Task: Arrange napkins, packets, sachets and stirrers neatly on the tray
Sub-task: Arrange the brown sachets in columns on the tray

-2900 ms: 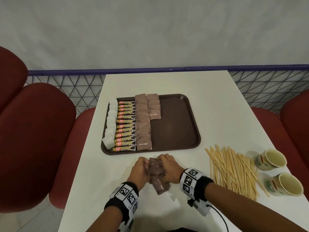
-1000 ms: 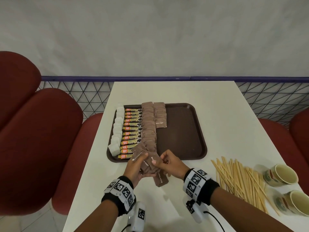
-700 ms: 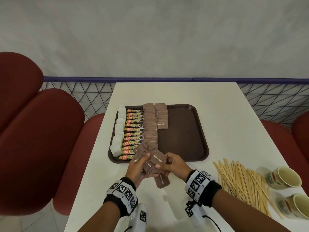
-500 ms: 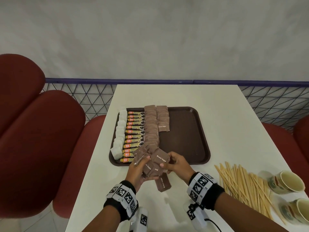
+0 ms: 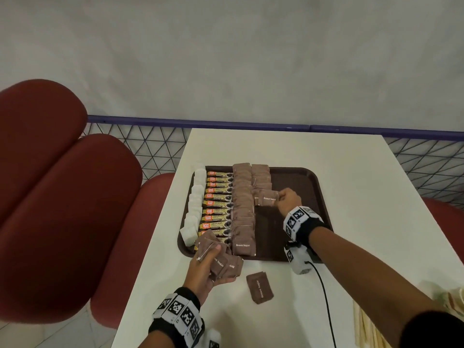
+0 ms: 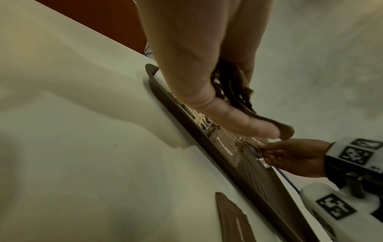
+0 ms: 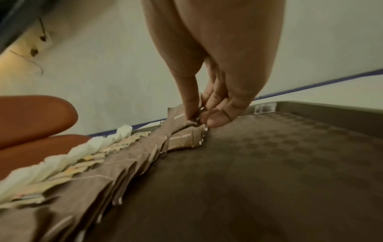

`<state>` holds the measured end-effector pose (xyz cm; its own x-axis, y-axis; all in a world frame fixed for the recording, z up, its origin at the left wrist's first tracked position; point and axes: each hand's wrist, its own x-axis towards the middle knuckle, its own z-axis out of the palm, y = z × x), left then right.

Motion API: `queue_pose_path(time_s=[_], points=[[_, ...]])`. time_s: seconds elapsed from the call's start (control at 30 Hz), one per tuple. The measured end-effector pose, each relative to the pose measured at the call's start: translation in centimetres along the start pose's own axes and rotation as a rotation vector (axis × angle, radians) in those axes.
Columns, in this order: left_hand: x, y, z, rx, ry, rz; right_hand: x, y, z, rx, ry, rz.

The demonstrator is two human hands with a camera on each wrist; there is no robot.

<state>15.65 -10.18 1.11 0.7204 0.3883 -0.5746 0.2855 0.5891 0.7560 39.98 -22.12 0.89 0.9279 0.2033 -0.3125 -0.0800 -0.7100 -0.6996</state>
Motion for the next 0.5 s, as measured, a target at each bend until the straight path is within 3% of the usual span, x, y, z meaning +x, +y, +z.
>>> queue_pose_path(time_s=[0.23, 0.5], points=[[0.4, 0.6, -1.5, -0.034, 0.034, -0.005, 1.9, -0.8, 2.7, -0.195, -0.058, 0.044], [0.4, 1.0, -1.4, -0.039, 0.032, -0.016, 2.0, -0.5, 3.3, -0.288, -0.031, -0.013]])
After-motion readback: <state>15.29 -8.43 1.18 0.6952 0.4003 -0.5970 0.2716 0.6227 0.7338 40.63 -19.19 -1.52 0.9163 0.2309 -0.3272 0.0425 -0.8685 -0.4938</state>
